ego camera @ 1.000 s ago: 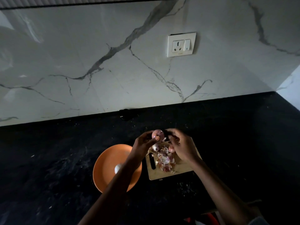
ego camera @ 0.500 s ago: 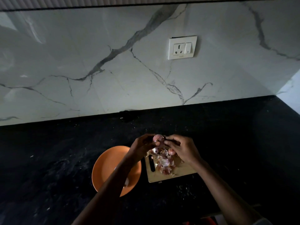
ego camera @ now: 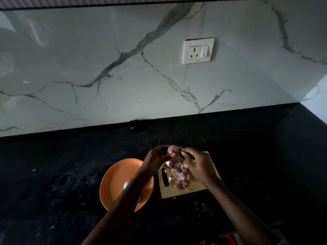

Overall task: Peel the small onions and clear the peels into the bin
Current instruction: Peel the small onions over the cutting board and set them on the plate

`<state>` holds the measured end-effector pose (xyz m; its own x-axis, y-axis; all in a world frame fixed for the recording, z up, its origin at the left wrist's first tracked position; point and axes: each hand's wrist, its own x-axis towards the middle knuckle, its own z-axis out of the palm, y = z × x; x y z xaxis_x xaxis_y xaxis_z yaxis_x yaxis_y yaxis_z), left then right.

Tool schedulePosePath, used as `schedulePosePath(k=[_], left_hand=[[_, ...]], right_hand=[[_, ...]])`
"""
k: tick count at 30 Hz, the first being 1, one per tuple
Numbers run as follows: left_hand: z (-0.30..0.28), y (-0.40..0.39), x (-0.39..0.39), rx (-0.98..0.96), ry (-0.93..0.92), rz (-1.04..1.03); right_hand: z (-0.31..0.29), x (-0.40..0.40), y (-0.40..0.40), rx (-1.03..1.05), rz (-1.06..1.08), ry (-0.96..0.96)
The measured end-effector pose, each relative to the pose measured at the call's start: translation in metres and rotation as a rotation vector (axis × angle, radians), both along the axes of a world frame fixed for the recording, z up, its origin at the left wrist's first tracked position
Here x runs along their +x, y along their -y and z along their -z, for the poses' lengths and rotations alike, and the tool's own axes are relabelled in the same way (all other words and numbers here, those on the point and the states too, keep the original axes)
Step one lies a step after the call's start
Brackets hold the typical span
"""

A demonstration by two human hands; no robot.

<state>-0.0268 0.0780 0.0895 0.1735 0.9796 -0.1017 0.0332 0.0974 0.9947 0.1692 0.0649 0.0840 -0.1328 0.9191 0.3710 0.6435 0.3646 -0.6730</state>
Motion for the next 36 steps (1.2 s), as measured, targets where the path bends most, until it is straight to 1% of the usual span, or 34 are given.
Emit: schedulePosePath(k=[3, 14, 22, 25, 28, 30, 32, 36], left_hand=[[0.002, 0.000, 0.001, 0.010, -0.007, -0.015], [0.008, 0.003, 0.002, -0.016, 0.073, -0.005], [0.005, 0.005, -0.001, 0.002, 0.051, 0.019], [0.005, 0.008, 0.002, 0.006, 0.061, 0.045], [0.004, 0.010, 0.004, 0.024, 0.076, 0.053], [0.004, 0.008, 0.002, 0.026, 0.072, 0.031], [0.008, 0.005, -0.004, 0.014, 0.070, 0.013], [0.011, 0.004, -0.013, -0.008, 0.054, -0.026]], right_hand=[[0.002, -0.002, 0.002, 0.013, 0.003, -0.009], [-0.002, -0.013, 0.003, 0.101, 0.049, -0.020], [0.002, -0.020, 0.005, 0.117, 0.106, -0.065], [0.003, -0.019, 0.004, 0.038, 0.157, -0.118], [0.001, -0.015, 0.001, -0.154, 0.230, -0.169], [0.000, -0.010, -0.002, -0.246, 0.258, -0.202], [0.002, -0.003, -0.006, -0.293, 0.231, -0.145], [0.012, 0.011, -0.010, -0.361, 0.153, 0.077]])
